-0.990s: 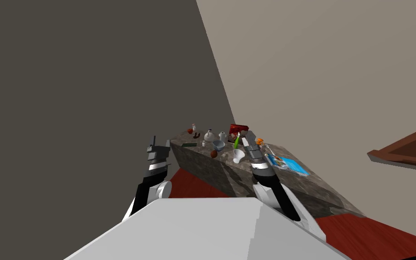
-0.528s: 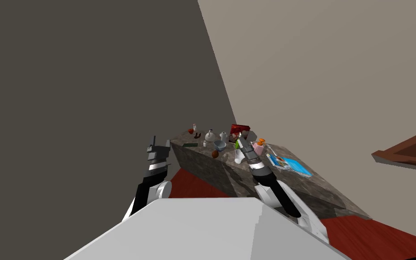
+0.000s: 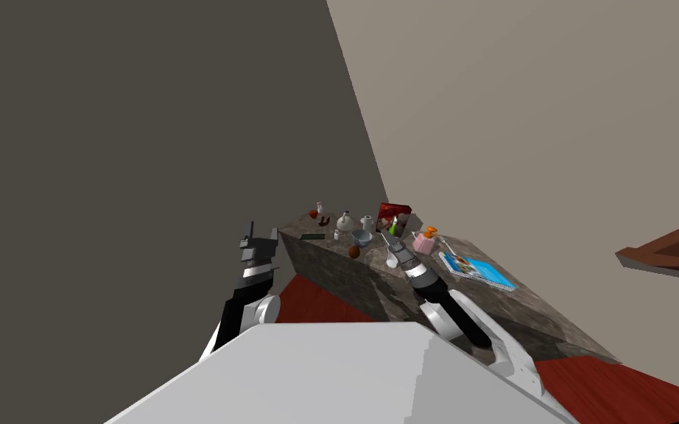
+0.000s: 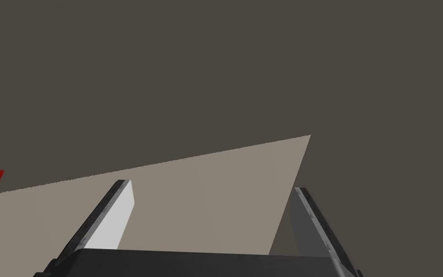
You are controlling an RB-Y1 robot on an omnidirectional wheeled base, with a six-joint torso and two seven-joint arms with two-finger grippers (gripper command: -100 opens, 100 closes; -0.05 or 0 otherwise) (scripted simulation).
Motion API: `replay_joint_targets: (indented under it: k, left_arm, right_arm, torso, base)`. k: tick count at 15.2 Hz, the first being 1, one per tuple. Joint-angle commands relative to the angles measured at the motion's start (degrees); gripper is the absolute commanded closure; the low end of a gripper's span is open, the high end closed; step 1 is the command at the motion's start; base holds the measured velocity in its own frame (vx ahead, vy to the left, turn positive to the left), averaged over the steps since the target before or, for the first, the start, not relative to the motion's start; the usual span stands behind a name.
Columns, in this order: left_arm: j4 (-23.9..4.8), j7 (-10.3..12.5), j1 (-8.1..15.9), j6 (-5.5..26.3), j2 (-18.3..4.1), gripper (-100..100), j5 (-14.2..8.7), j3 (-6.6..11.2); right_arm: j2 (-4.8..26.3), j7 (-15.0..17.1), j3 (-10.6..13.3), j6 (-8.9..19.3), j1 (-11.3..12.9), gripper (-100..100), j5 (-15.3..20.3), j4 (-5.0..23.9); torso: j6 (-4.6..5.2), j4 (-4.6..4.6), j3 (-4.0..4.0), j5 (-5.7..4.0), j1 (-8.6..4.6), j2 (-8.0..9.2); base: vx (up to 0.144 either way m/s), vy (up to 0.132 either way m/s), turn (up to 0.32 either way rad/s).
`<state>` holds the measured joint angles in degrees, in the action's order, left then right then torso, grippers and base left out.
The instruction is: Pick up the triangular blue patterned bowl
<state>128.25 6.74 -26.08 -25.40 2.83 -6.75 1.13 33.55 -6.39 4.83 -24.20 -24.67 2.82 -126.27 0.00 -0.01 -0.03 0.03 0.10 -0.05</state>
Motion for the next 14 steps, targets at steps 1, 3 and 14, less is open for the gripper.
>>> replay_joint_targets:
  k: [1, 3, 14]
  left_arm:
    - [0.00, 0.00, 0.00, 0.00, 0.00, 0, 0.00, 0.00]
    - [0.00, 0.00, 0.00, 0.00, 0.00, 0, 0.00, 0.00]
    - [0.00, 0.00, 0.00, 0.00, 0.00, 0, 0.00, 0.00]
  right_arm:
    - [2.86, 0.02, 1.38, 0.77, 0.64, -100, 0.09, 1.12]
    - [5.00, 0.02, 1.38, 0.77, 0.64, -100, 0.09, 1.12]
    - [18.03, 0.01, 5.63, 2.79, 2.33, -100, 0.37, 4.42]
  torso:
    - [0.00, 0.00, 0.00, 0.00, 0.00, 0.00]
    - [-0.01, 0.00, -0.01, 0.00, 0.03, -0.02]
    - [0.00, -0.01, -0.03, 0.02, 0.08, -0.05]
  base:
    - [0.010, 0.028, 0.018]
    - [0.014, 0.038, 0.015]
    - [0.016, 0.040, 0.015]
